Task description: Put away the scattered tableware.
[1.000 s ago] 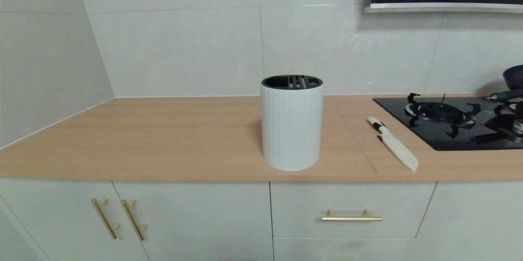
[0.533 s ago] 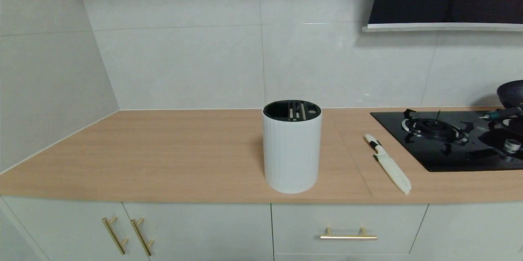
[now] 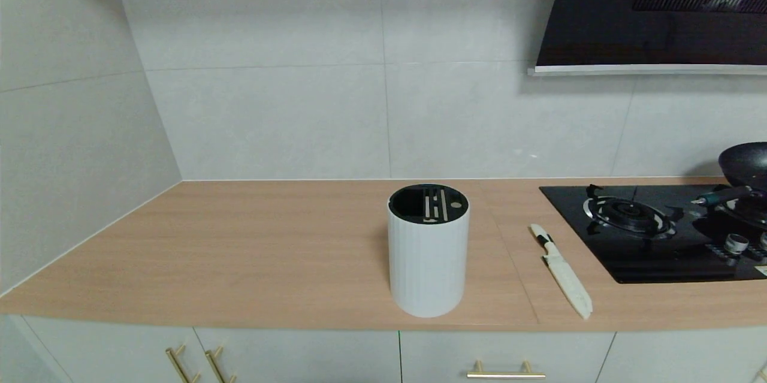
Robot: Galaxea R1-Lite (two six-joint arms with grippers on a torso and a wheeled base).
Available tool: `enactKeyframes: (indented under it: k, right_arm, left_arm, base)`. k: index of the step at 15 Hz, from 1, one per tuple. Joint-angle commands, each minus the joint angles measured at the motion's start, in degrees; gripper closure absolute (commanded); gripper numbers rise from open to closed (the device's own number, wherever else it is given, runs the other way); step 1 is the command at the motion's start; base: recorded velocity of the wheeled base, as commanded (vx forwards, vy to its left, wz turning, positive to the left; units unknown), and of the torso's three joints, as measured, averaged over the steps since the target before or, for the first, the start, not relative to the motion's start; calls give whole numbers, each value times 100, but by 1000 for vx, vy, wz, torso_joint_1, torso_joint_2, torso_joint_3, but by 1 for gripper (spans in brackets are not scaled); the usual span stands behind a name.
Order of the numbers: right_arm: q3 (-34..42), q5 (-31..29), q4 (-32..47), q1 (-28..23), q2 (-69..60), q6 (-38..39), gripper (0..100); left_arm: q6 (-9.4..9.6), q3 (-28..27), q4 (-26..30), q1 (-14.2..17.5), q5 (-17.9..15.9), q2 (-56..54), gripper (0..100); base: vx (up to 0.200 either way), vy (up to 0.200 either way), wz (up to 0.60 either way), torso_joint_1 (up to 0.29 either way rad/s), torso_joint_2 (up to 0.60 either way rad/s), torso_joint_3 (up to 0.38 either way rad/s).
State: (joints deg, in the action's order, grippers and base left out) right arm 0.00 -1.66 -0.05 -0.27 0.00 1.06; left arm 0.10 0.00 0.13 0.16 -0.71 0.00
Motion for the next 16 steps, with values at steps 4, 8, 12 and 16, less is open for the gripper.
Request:
enactKeyframes:
  k: [4,8,12,16]
  right_arm:
    - [0,-1,-4,0,9,8,0]
    - [0,-1,-4,0,9,-1,0]
    - [0,-1,-4,0,9,-1,0]
    - [0,8,5,0,9,-9,0]
  left_arm:
    - [-1,0,4,2,0,0,0]
    - [-1,0,4,2,0,0,0]
    - [8,0,4,2,0,0,0]
    - [8,0,-5,2,0,0,0]
  base:
    - [0,0,0,286,-598,-312]
    - [0,0,0,211,-443,-228]
    - [0,0,0,66,-133,-72]
    - [0,0,0,0,0,0]
